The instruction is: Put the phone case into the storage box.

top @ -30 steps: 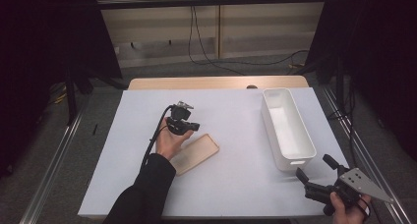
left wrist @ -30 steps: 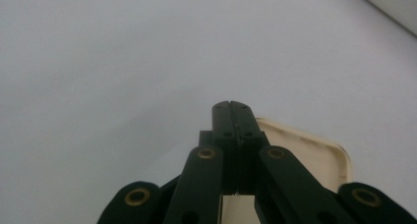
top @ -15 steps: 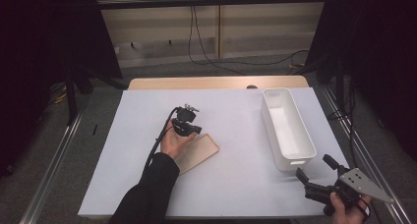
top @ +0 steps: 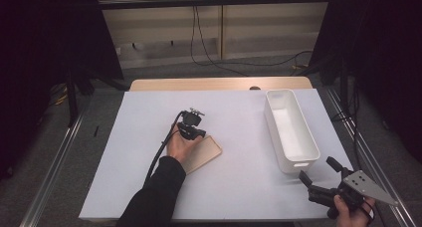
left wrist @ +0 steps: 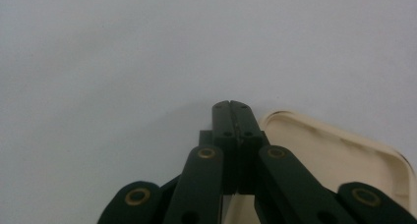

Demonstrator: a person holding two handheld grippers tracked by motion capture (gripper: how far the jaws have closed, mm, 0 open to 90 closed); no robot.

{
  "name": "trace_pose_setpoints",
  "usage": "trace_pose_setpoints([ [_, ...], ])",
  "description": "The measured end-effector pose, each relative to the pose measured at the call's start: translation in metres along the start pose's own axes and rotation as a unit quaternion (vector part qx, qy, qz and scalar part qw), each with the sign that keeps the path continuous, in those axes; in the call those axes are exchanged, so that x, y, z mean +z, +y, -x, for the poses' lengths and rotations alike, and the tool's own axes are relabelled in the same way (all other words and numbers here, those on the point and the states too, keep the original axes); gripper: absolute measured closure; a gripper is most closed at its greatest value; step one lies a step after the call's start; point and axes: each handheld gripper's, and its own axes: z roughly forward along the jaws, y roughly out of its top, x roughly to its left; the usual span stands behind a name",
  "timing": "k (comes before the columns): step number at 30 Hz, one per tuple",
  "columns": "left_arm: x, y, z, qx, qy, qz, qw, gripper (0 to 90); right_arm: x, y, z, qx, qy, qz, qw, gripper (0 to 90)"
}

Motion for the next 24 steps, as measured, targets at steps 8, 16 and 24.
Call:
trace_pose_setpoints([
  [8,0.000,0.000,0.004,0.003,-0.010,-0.002,0.9999,90.0,0.000,0.000,0.000,0.002,-0.001,-0.001,1.0000,0.0],
  [16,0.002,0.000,0.007,0.002,-0.022,0.002,0.9997,90.0,0.000,0.000,0.000,0.001,0.000,0.000,1.0000,0.0],
  [24,0.003,0.000,0.014,0.004,-0.032,-0.002,0.9995,90.0,0.000,0.000,0.000,0.001,0.000,0.000,1.0000,0.0],
])
